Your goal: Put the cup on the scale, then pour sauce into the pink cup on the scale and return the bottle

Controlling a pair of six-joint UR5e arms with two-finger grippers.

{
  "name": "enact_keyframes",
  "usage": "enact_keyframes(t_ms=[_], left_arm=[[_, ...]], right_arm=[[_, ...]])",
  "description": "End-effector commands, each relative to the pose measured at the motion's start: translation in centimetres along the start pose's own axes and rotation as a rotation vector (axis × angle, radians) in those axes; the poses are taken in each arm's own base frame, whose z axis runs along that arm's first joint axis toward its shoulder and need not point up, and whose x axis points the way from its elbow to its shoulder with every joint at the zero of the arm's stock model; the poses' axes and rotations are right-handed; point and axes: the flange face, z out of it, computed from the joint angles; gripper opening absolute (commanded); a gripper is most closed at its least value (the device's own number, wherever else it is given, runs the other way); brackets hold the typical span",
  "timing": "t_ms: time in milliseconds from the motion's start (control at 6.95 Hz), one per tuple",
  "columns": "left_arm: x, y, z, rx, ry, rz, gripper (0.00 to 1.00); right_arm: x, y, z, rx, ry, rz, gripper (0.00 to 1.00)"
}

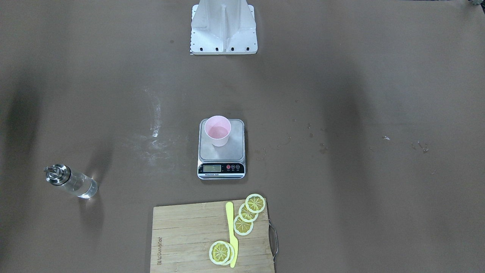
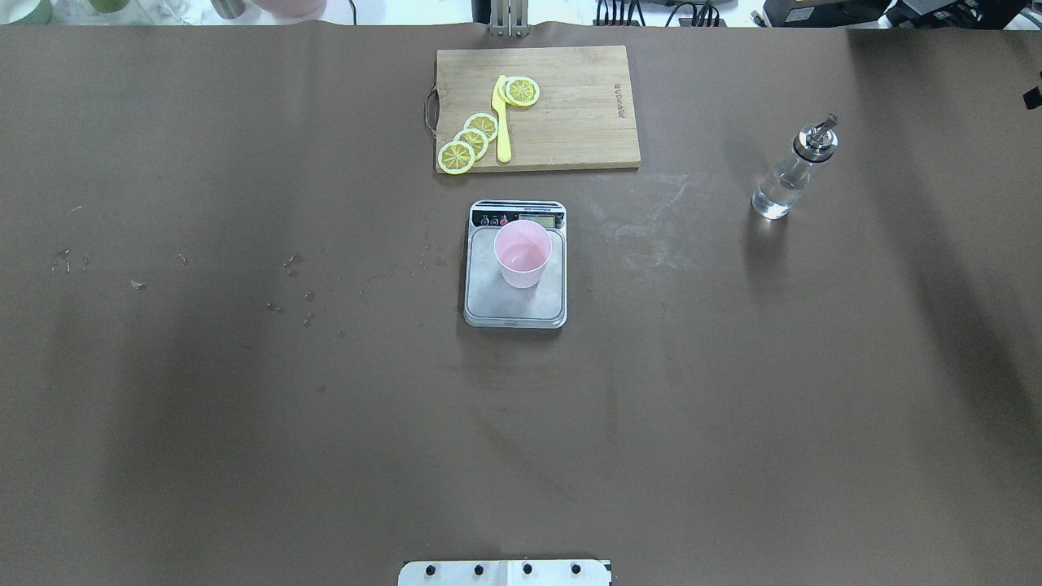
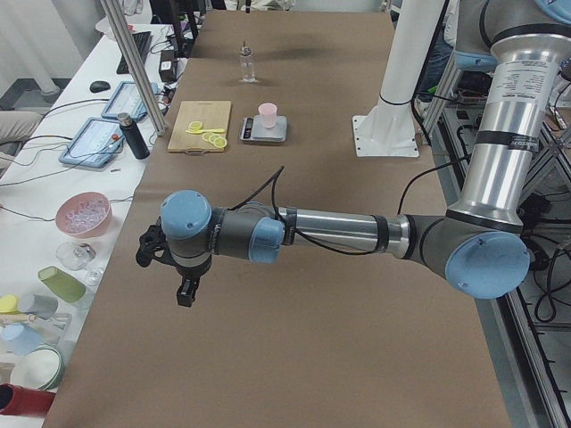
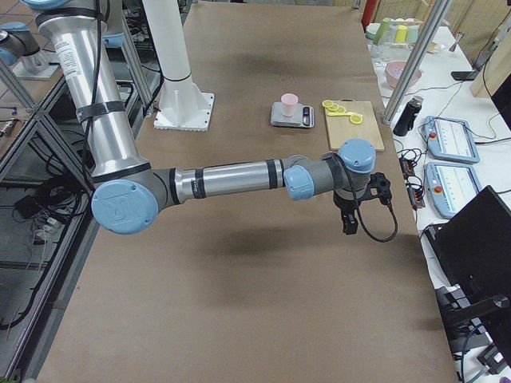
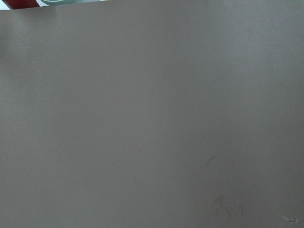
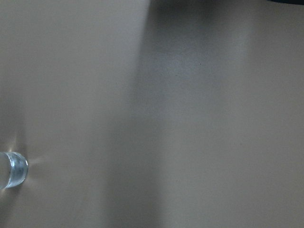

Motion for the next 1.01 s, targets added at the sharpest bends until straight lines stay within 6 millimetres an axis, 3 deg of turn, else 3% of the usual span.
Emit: enact_keyframes(t_ms=[0,144,432,576,864], left_arm=[[-0.6,-0.1,-0.1,0.0,-0.002,-0.004,0.97],[-0.5,-0.1,-0.5,0.008,-0.002,-0.003,0.97],[-0.7,0.3,-0.4,0.006,0.002,-0.011,0.97],[-0.5,1.0,-0.9,0.015,0.002,-0.008,0.97],[-1.5,5.6,0.3,-0.006,0.008,-0.027,0.97]], right_arm=[[5.9,1.6,-6.8,0.048,-0.015,0.101,1.0],[7.4,3.9,-7.5,0.056,-0.013,0.102,1.0],[5.8,5.6,-8.1,0.028,0.008,0.116,1.0],[5.6,7.6,-7.9,0.027,0.009,0.112,1.0],[4.8,9.4,-8.4,0.036,0.009,0.105,1.0]])
